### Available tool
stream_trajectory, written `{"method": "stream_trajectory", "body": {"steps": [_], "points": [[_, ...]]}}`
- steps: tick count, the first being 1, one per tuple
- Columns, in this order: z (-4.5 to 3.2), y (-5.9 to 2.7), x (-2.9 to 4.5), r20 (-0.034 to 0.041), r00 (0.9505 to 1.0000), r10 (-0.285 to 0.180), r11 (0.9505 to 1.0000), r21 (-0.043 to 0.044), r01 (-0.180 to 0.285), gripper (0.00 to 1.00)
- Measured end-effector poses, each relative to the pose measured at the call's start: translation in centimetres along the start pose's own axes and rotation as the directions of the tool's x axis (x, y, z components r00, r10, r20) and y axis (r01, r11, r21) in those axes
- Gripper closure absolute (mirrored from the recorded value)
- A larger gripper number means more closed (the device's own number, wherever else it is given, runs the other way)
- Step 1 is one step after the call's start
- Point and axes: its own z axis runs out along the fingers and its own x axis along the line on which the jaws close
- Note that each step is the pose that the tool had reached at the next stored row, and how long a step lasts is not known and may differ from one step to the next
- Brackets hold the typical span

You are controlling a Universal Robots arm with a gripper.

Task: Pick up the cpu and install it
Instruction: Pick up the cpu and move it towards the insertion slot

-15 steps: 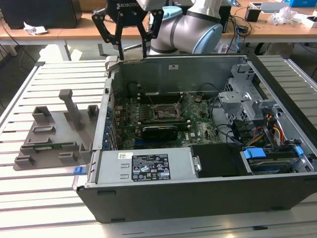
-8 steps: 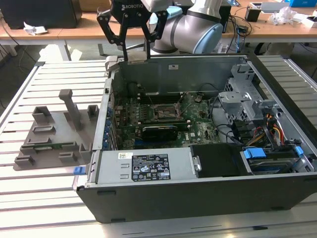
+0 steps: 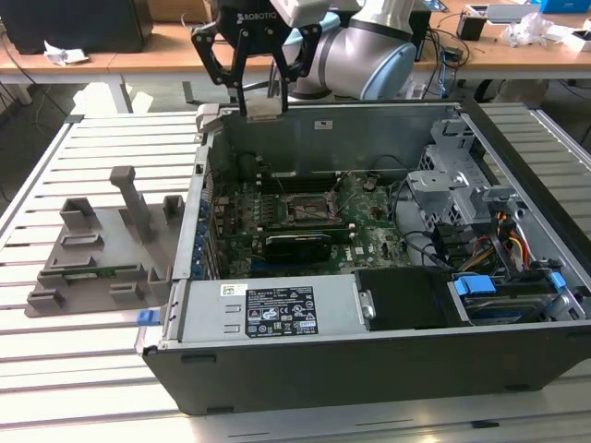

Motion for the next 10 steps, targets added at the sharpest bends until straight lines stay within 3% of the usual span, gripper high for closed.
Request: {"method": "stream_trajectory", "body": {"steps": [10], "points": [[0.69,0.13,-1.16,-0.0005,1.0000,0.000,1.0000,0.0056,0.000,0.45]]}}
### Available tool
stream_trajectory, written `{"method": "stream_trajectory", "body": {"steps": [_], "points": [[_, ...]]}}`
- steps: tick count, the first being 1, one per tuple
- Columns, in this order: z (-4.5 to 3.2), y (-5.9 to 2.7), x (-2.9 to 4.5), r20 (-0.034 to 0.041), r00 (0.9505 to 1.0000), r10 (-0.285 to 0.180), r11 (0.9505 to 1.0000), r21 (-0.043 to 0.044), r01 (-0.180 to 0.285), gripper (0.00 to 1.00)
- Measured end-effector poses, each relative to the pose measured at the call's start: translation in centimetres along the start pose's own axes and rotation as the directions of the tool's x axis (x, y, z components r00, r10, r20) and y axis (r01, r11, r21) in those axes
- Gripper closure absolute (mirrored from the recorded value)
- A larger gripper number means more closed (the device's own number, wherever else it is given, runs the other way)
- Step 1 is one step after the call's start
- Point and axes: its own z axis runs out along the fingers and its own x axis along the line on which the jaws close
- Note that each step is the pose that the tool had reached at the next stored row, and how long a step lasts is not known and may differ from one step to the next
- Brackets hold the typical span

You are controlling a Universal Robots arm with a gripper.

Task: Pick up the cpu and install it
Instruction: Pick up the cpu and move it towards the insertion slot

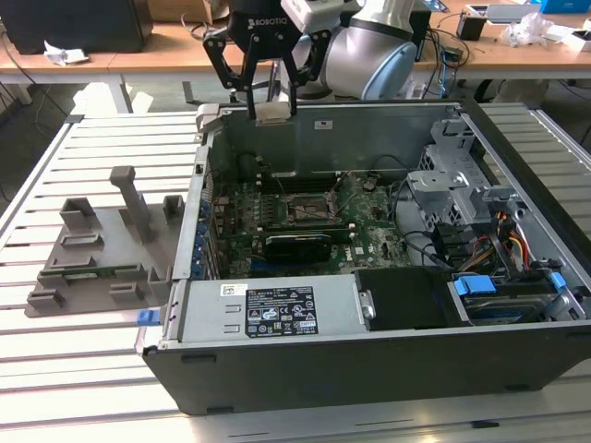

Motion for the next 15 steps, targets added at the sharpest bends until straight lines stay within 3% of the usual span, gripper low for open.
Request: {"method": "stream_trajectory", "body": {"steps": [15], "points": [[1.17,0.18,-1.75,-0.0006,1.0000,0.000,1.0000,0.0077,0.000,0.45]]}}
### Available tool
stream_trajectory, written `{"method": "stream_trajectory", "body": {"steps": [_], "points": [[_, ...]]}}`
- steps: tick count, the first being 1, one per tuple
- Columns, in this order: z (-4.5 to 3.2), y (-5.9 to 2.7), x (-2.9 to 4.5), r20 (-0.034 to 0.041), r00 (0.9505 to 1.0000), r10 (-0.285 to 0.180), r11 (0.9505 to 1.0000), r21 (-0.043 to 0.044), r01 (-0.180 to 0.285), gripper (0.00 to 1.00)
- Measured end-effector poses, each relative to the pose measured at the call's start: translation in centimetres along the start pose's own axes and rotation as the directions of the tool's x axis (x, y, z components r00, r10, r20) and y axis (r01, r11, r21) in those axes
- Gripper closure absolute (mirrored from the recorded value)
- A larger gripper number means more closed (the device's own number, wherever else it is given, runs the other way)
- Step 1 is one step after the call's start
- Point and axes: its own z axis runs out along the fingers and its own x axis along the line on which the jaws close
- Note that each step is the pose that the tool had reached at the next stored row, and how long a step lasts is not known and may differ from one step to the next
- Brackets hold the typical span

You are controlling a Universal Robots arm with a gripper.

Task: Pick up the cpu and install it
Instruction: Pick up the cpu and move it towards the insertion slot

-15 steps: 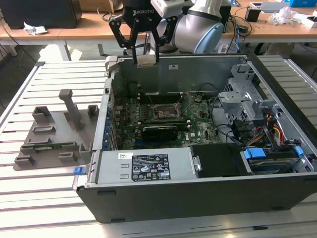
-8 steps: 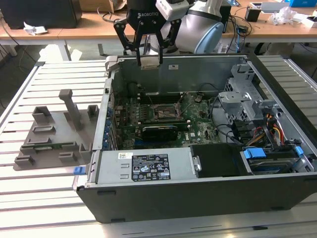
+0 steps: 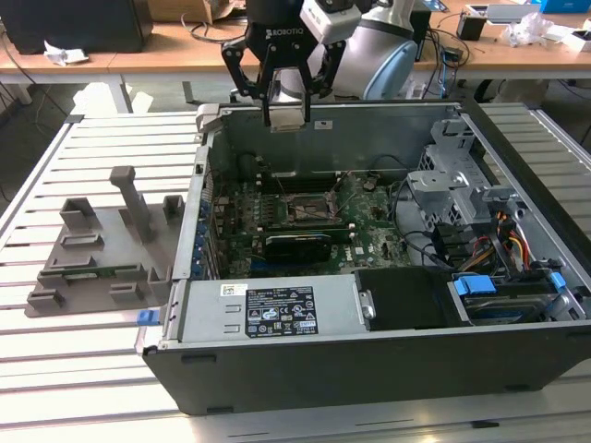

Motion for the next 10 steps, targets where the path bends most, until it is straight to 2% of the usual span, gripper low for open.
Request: {"method": "stream_trajectory", "body": {"steps": [10], "points": [[0.79,0.12,-1.22,-0.0003,1.0000,0.000,1.0000,0.0056,0.000,0.45]]}}
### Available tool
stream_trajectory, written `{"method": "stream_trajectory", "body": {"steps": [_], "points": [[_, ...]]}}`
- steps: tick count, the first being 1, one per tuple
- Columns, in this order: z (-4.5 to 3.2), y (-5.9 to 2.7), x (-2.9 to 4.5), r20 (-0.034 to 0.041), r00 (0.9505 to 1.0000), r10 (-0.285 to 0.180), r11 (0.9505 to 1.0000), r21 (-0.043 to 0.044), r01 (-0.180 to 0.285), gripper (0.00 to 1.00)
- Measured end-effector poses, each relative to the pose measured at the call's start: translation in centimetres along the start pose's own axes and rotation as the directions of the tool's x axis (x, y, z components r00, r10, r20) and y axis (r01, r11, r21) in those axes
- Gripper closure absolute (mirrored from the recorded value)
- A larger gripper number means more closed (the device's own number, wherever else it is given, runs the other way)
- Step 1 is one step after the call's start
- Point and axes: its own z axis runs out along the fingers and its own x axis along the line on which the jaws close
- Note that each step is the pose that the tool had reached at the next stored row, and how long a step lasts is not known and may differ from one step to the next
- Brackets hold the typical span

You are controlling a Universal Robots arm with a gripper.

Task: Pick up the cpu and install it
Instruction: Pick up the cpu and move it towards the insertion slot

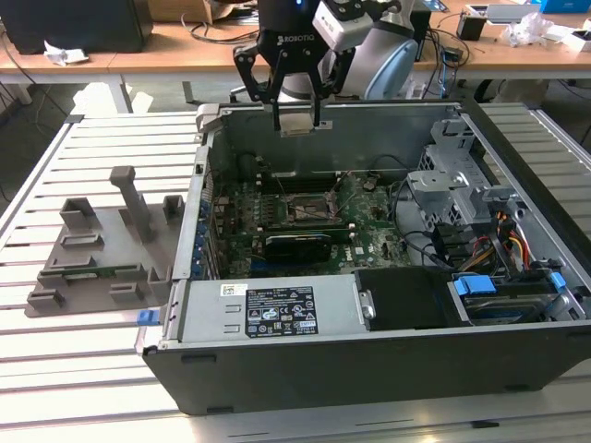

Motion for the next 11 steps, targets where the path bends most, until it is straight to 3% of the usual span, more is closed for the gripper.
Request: {"method": "stream_trajectory", "body": {"steps": [11], "points": [[0.73,0.09,-0.98,-0.0005,1.0000,0.000,1.0000,0.0046,0.000,0.45]]}}
